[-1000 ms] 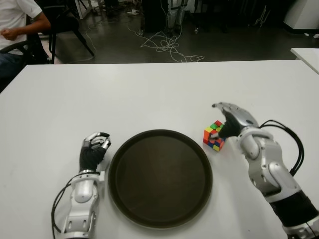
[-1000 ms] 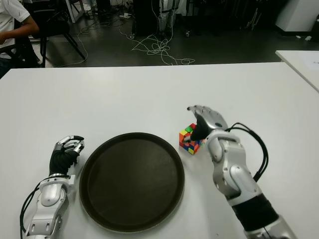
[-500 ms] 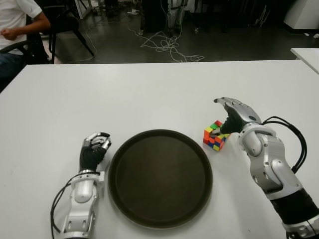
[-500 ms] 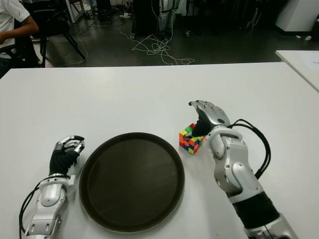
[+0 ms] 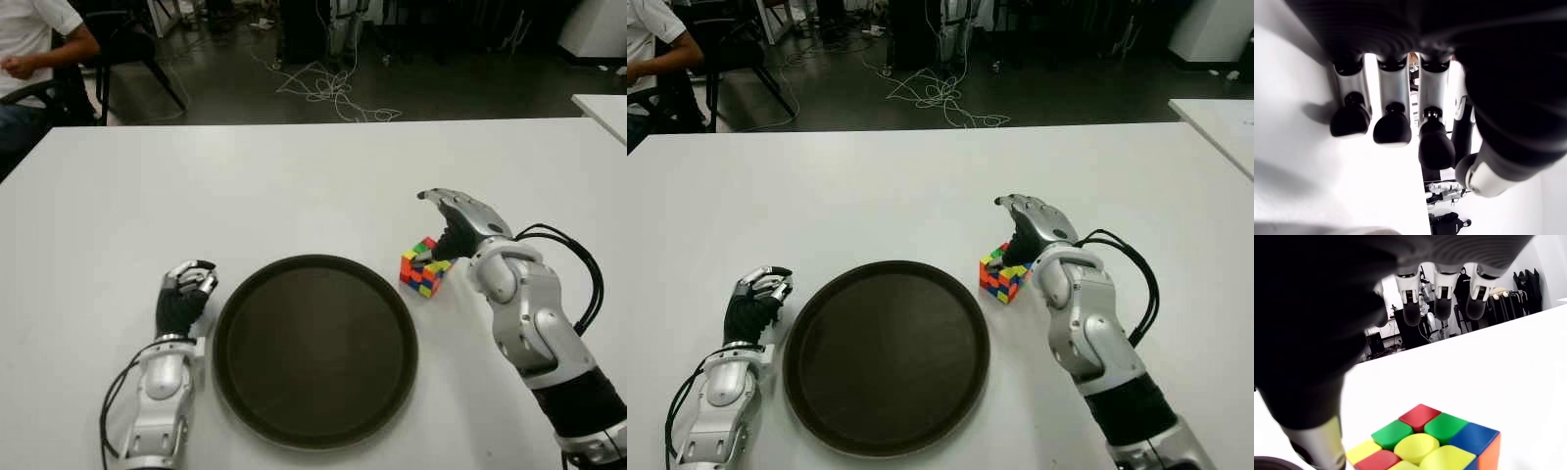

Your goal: Pick up the Rubik's Cube and put it in the plate

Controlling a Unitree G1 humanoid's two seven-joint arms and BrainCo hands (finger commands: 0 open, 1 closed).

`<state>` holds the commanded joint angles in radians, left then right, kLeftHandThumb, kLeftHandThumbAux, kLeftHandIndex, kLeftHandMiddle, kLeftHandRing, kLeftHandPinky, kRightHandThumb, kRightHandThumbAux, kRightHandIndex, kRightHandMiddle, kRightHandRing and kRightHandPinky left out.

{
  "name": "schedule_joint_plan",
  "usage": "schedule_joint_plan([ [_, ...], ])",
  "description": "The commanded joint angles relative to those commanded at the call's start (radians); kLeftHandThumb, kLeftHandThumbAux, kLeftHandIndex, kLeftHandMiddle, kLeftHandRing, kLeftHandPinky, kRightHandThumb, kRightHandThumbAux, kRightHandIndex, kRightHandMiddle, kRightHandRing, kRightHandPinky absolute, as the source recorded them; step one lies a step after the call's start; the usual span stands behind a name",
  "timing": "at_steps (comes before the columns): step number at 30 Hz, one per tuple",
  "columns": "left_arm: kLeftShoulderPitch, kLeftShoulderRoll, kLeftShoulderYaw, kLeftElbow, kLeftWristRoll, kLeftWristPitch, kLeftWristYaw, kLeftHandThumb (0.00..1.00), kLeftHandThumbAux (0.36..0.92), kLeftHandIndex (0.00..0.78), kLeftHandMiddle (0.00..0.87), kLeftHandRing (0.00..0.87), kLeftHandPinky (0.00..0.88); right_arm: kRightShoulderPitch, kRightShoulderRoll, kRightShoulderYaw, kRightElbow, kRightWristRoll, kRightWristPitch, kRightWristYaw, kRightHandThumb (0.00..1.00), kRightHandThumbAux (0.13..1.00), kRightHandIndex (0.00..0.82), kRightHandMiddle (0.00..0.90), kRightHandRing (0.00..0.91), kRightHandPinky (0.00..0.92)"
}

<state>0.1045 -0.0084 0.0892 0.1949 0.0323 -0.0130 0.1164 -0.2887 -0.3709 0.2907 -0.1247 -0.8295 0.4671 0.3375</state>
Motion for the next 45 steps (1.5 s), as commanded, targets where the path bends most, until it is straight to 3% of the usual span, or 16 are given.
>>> schedule_joint_plan([
  [14, 0.0, 0.001, -0.006, 0.002, 0.02, -0.006, 0.016, 0.711, 0.706, 0.444, 0.806, 0.821, 0.802, 0.01, 0.018, 0.022, 0.015, -0.018, 0.012, 0.0, 0.0, 0.817, 0.056, 0.06, 0.054, 0.023],
  [20, -0.001, 0.005, -0.008, 0.004, 0.016, -0.003, 0.008, 0.711, 0.706, 0.443, 0.801, 0.817, 0.796, 0.009, 0.008, 0.039, 0.025, -0.028, 0.012, 0.01, 0.0, 0.805, 0.057, 0.066, 0.052, 0.012],
  [28, -0.001, 0.006, -0.01, 0.004, 0.019, 0.0, 0.011, 0.711, 0.706, 0.444, 0.8, 0.817, 0.798, 0.004, 0.028, 0.062, 0.03, -0.03, 0.056, 0.033, 0.0, 0.78, 0.061, 0.087, 0.06, 0.004],
  [45, 0.007, 0.006, -0.012, -0.013, 0.008, 0.001, -0.002, 0.711, 0.705, 0.444, 0.811, 0.827, 0.806, 0.008, 0.039, 0.064, 0.032, -0.011, 0.09, 0.049, 0.0, 0.783, 0.043, 0.06, 0.039, 0.0],
])
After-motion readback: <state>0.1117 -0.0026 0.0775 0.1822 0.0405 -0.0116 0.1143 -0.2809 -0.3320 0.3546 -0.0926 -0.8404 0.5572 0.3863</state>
